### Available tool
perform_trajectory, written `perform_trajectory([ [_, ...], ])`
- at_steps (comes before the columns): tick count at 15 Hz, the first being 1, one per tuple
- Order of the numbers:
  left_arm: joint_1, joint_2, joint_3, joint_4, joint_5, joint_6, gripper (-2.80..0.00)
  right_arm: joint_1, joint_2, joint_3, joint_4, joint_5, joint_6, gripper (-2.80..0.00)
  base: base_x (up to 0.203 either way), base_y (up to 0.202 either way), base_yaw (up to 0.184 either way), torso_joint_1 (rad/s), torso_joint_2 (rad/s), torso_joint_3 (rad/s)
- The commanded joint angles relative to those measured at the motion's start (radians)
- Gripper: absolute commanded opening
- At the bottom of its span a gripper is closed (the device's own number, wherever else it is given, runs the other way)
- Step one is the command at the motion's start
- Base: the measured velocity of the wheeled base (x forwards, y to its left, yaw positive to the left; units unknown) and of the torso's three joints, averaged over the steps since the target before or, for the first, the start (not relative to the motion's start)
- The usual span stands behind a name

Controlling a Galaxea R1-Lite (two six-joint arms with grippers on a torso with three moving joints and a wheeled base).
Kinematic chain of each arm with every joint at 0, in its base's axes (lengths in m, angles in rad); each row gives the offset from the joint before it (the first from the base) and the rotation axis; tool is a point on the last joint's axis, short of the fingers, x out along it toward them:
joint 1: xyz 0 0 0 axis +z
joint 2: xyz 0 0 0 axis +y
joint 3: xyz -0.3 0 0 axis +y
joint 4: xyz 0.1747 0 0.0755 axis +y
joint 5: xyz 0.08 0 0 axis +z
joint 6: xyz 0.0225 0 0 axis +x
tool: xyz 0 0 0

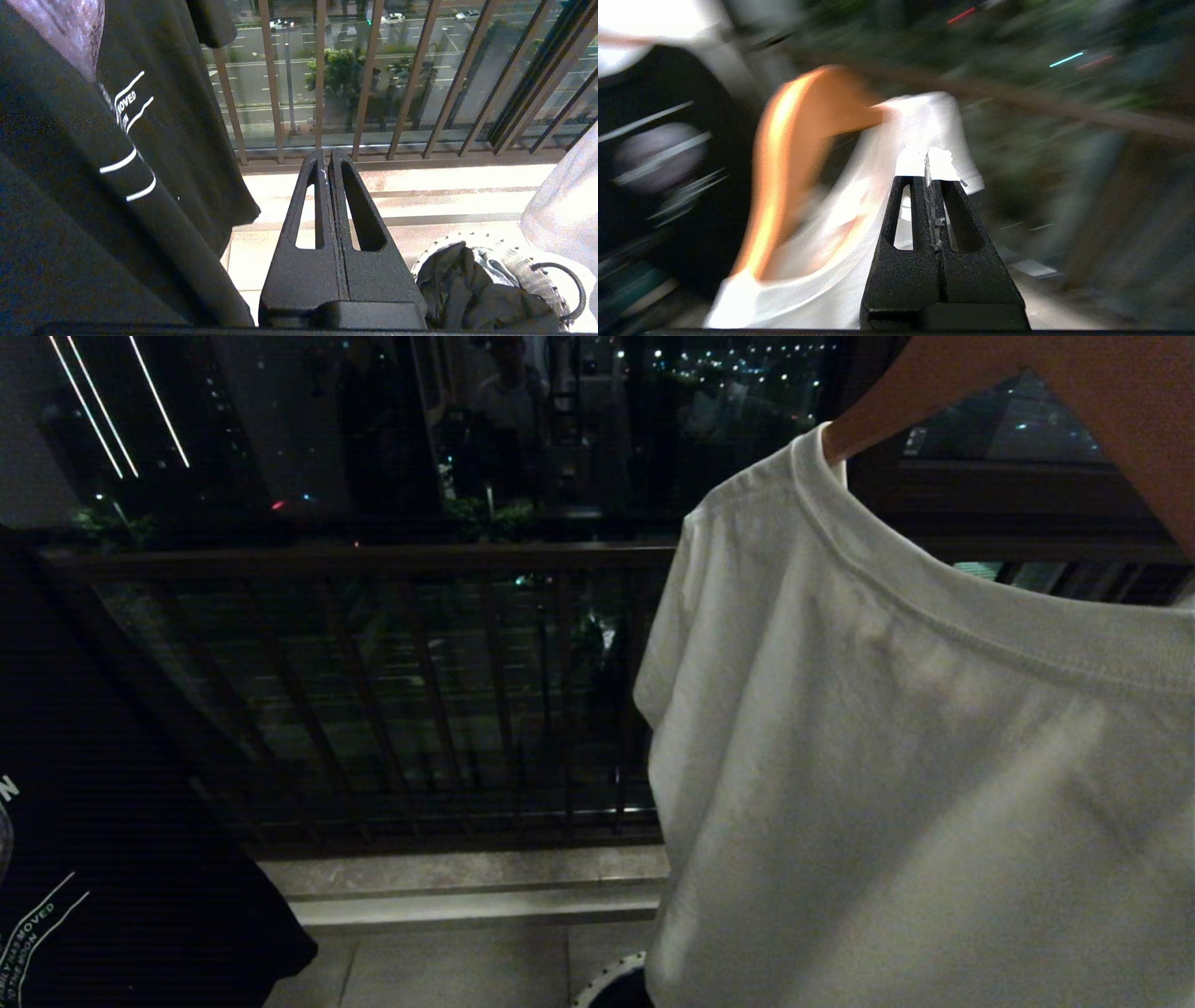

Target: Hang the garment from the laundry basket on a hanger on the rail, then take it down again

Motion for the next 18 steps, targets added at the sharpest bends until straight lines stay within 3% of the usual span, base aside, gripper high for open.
perform_trajectory([
  [1,0.0,-0.002,0.002,0.0,0.001,0.001,-2.8,0.0,0.051,-0.032,0.028,0.114,0.005,-2.8,0.0,0.0,0.0,0.0,0.0,0.0],
  [7,0.0,-0.002,0.002,0.0,0.001,-0.001,-2.8,0.0,0.122,-0.065,0.034,0.443,0.01,-2.8,0.0,0.0,0.0,0.0,0.0,0.0],
  [9,0.0,-0.002,0.002,0.0,0.001,0.001,-2.8,0.0,0.127,-0.06,0.032,0.469,0.01,-2.8,0.0,0.0,0.0,0.0,0.0,0.0],
  [10,0.0,-0.002,0.002,0.0,0.001,0.0,-2.8,-0.004,0.127,-0.054,0.033,0.496,0.01,0.0,0.0,0.0,0.0,0.0,0.0,0.0],
  [12,0.001,-0.002,0.002,0.0,0.001,0.0,-2.8,-0.015,0.125,-0.039,0.033,0.574,0.01,0.0,0.0,0.0,0.0,0.0,0.0,0.0],
  [18,0.0,-0.002,0.002,0.0,0.001,0.001,-2.8,-0.002,0.246,-0.035,-0.026,0.636,0.003,0.0,0.0,0.0,0.0,0.0,0.0,0.0],
])
